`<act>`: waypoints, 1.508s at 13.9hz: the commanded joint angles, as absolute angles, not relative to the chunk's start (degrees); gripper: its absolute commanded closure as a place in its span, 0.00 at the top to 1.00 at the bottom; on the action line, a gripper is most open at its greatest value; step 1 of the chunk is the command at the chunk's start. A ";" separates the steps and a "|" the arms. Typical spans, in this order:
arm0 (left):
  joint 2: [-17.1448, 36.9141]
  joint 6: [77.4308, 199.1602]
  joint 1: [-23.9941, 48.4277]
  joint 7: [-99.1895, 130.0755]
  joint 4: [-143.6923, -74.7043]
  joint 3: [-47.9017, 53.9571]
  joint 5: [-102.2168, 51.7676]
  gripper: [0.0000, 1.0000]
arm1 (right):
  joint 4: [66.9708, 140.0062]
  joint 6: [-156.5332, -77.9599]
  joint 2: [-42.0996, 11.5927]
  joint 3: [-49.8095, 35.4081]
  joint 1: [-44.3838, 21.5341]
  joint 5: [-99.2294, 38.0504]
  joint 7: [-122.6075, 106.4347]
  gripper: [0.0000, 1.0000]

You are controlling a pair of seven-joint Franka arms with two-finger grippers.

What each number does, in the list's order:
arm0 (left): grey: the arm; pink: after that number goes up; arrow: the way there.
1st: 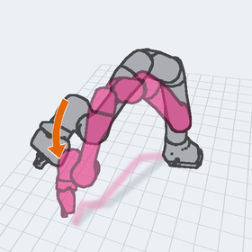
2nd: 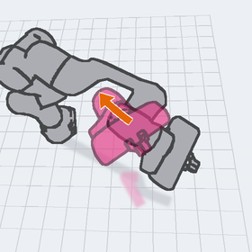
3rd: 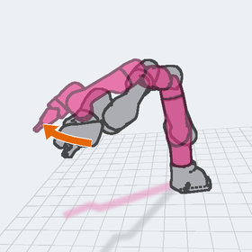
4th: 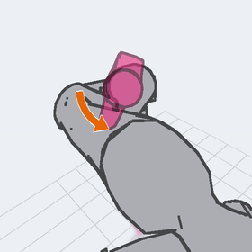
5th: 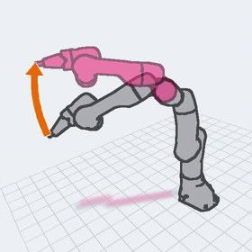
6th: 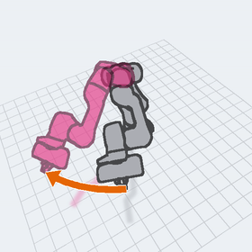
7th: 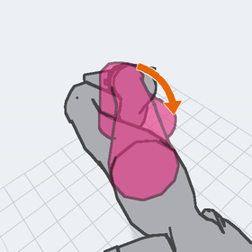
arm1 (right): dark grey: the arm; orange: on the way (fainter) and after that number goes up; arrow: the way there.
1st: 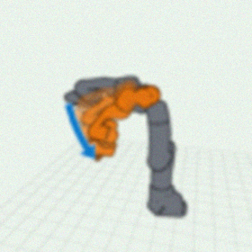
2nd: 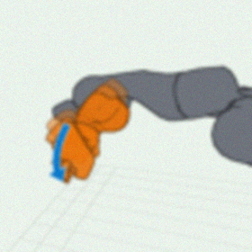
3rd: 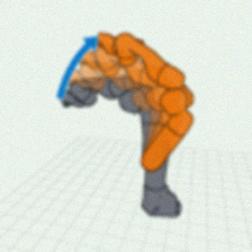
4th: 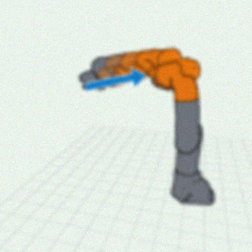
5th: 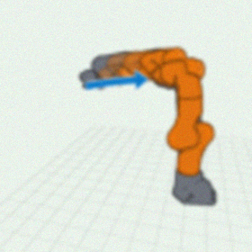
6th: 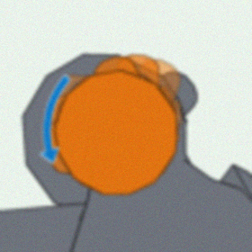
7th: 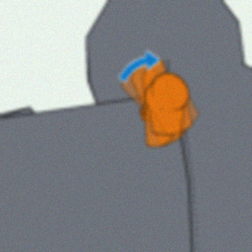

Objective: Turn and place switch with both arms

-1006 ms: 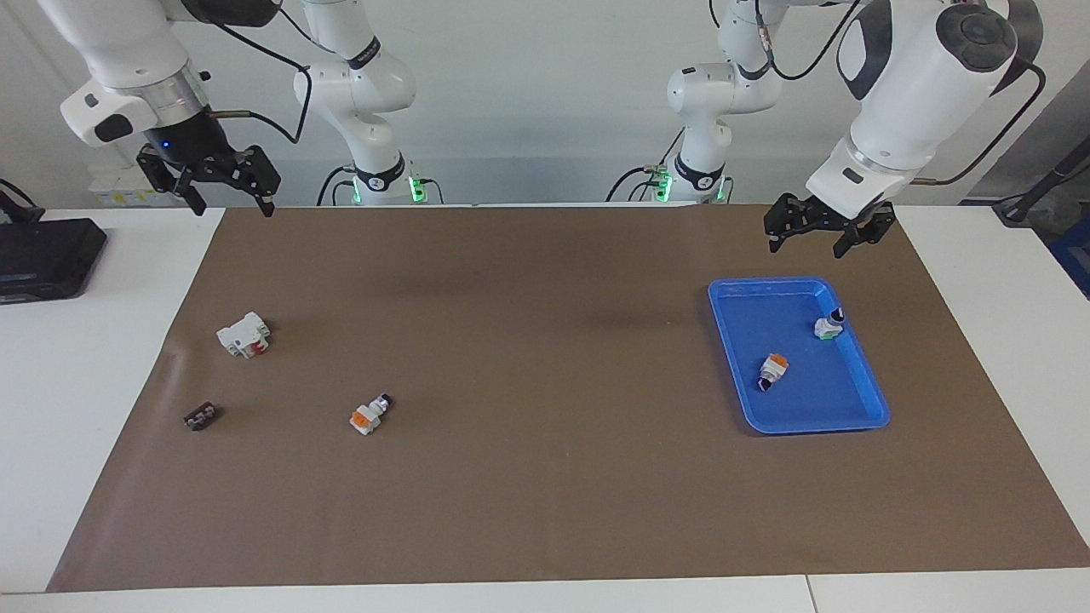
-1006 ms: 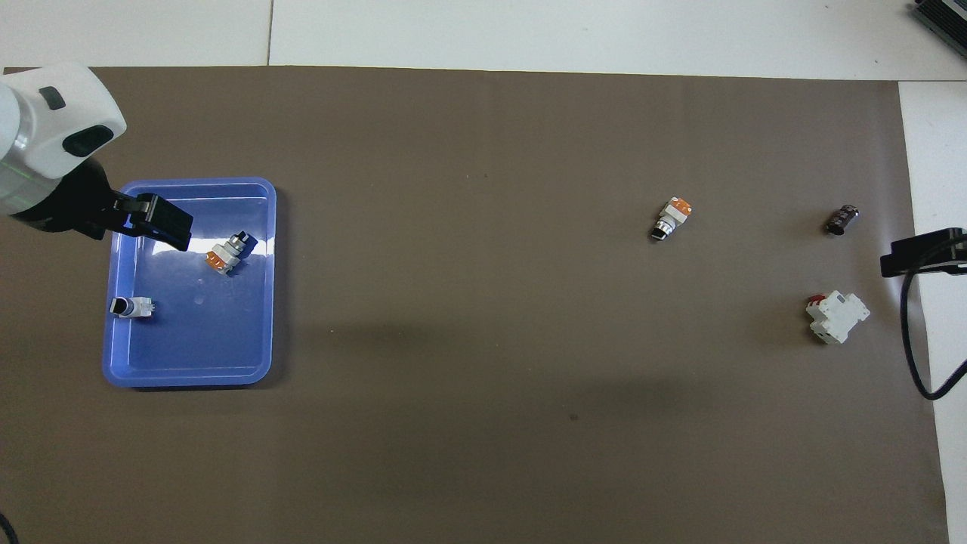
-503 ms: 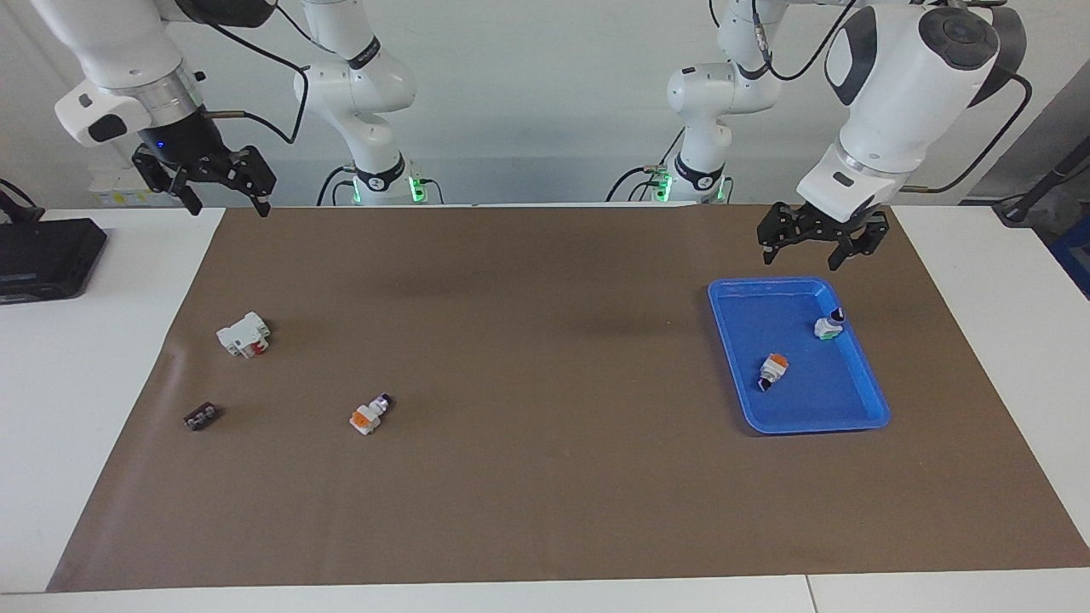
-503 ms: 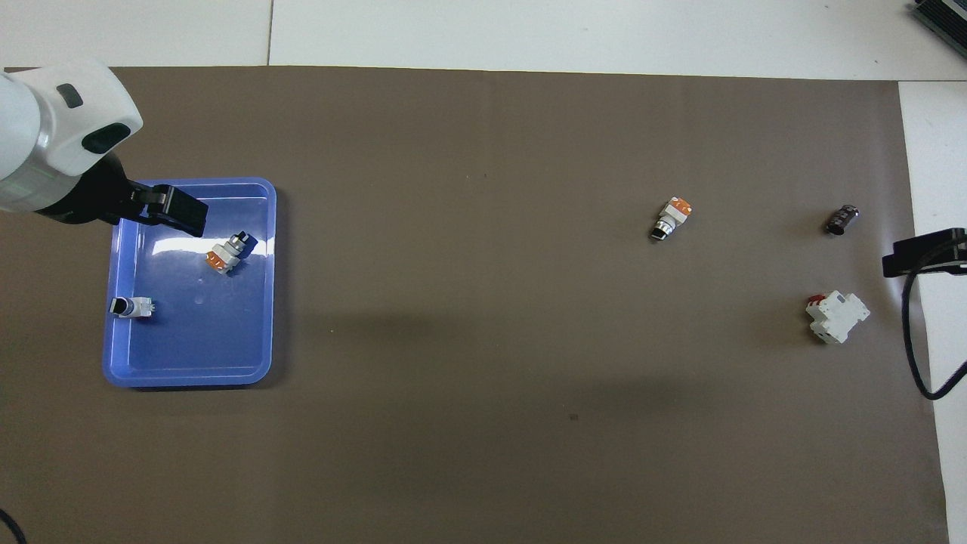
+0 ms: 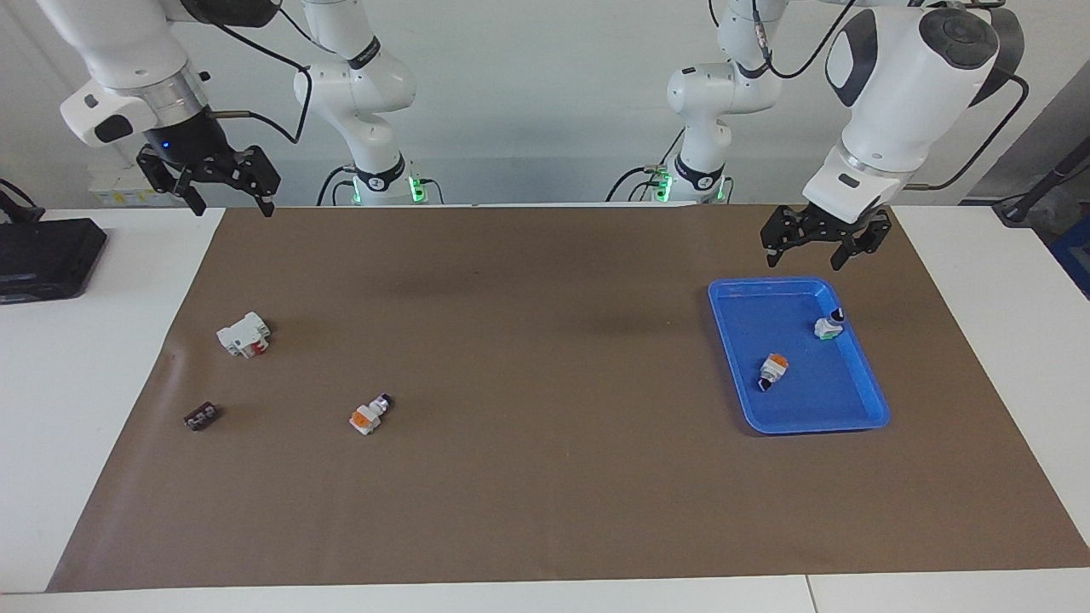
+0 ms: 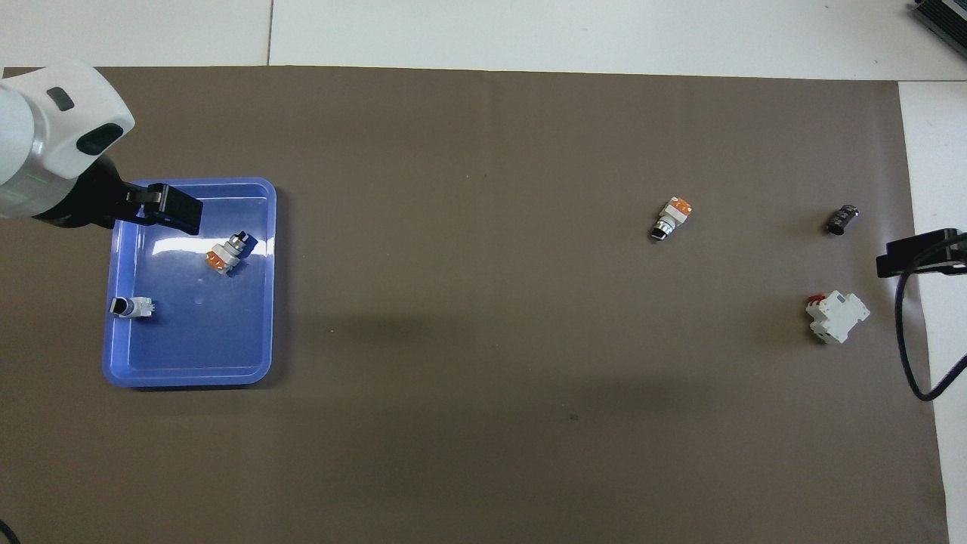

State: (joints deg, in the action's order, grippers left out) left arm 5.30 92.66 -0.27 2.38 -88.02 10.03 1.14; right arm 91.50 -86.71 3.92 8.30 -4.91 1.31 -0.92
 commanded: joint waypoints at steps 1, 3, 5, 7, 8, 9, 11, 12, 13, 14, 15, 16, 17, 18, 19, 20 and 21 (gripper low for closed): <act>2.47 96.67 3.76 3.87 -92.63 5.21 1.58 1.00 | 92.64 -86.14 5.01 8.44 -5.10 1.14 -2.11 1.00; 2.11 96.60 4.66 3.08 -93.34 3.26 1.67 1.00 | 92.64 -86.13 5.01 8.35 -5.27 1.14 -2.11 1.00; 1.41 96.07 5.70 2.29 -93.34 1.07 1.67 1.00 | 92.55 -86.04 5.01 8.09 -5.54 1.40 -2.02 1.00; 1.23 95.37 6.33 0.36 -93.43 -0.26 1.67 1.00 | 92.55 -85.96 5.01 8.17 -5.54 1.32 -2.02 1.00; 1.23 95.27 6.24 0.18 -93.34 -0.26 1.67 1.00 | 92.64 -85.78 5.01 8.17 -5.54 1.32 -2.02 1.00; 1.23 95.27 5.98 0.26 -93.34 -0.18 1.67 1.00 | 92.55 -85.78 5.01 8.17 -5.54 1.32 -2.02 1.00; 1.14 95.10 6.06 0.26 -93.43 0.09 1.67 1.00 | 92.55 -85.78 5.01 8.17 -5.54 1.32 -1.93 1.00; 0.97 95.10 6.33 0.26 -93.95 0.09 1.67 1.00 | 92.64 -85.87 5.01 8.17 -5.54 1.32 -1.93 1.00; 0.79 95.53 6.42 0.18 -94.22 0.26 1.67 1.00 | 92.55 -85.87 5.01 8.17 -5.54 1.32 -1.93 1.00; 0.79 95.89 6.42 0.35 -94.13 0.52 1.67 1.00 | 92.55 -85.87 5.01 8.17 -5.54 1.32 -1.93 1.00; 0.79 95.54 6.33 0.87 -94.13 0.44 1.67 1.00 | 92.64 -85.87 5.01 8.17 -5.54 1.32 -1.93 1.00; 0.70 95.45 6.07 0.88 -94.13 0.53 1.67 1.00 | 92.55 -85.87 5.01 8.17 -5.54 1.32 -1.93 1.00; 0.70 95.45 5.80 0.88 -94.13 0.44 1.67 1.00 | 92.64 -85.87 5.01 8.17 -5.54 1.32 -1.93 1.00; 0.70 95.36 5.45 0.44 -94.13 0.35 1.67 1.00 | 92.64 -85.87 5.01 8.17 -5.54 1.32 -1.93 1.00; 0.70 95.36 5.36 0.18 -93.78 0.35 1.67 1.00 | 92.64 -85.78 5.01 8.17 -5.54 1.32 -1.93 1.00; 0.62 94.93 5.36 0.18 -93.34 0.44 1.67 1.00 | 92.64 -85.78 5.01 8.17 -5.54 1.32 -1.93 1.00; 0.09 94.57 5.36 0.18 -93.17 0.44 1.67 1.00 | 92.64 -85.78 5.01 8.17 -5.54 1.32 -1.93 1.00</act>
State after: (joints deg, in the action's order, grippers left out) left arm 2.13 94.82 5.43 0.95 -92.00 0.64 1.14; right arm 91.58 -86.18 3.92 8.14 -5.63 1.30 -0.93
